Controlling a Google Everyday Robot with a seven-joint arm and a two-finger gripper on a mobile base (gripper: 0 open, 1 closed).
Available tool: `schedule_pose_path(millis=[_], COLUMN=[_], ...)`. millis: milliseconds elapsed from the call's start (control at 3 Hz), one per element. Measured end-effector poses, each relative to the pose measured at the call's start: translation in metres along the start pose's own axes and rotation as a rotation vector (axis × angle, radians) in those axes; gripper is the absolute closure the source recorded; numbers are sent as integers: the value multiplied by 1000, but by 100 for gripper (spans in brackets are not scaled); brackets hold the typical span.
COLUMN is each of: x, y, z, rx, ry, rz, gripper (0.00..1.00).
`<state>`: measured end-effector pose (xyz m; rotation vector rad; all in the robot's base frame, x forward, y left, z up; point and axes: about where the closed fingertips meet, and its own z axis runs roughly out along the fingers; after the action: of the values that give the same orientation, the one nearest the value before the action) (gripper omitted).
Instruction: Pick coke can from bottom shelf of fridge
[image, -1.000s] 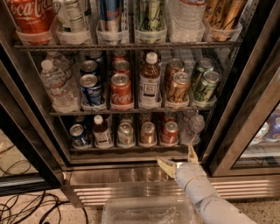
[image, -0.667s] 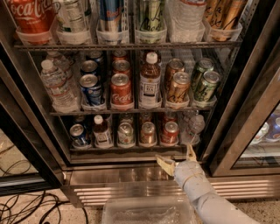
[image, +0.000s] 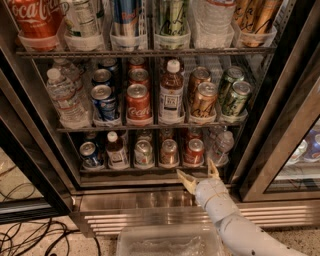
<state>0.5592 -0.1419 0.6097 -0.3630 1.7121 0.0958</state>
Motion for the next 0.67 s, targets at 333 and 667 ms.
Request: schedule_pose_path(millis=[333, 667], x=[-1, -2], y=[-4, -7], z=[11, 18], rx=[12, 25], ry=[-23, -41], rz=[-13, -23], gripper=[31, 34])
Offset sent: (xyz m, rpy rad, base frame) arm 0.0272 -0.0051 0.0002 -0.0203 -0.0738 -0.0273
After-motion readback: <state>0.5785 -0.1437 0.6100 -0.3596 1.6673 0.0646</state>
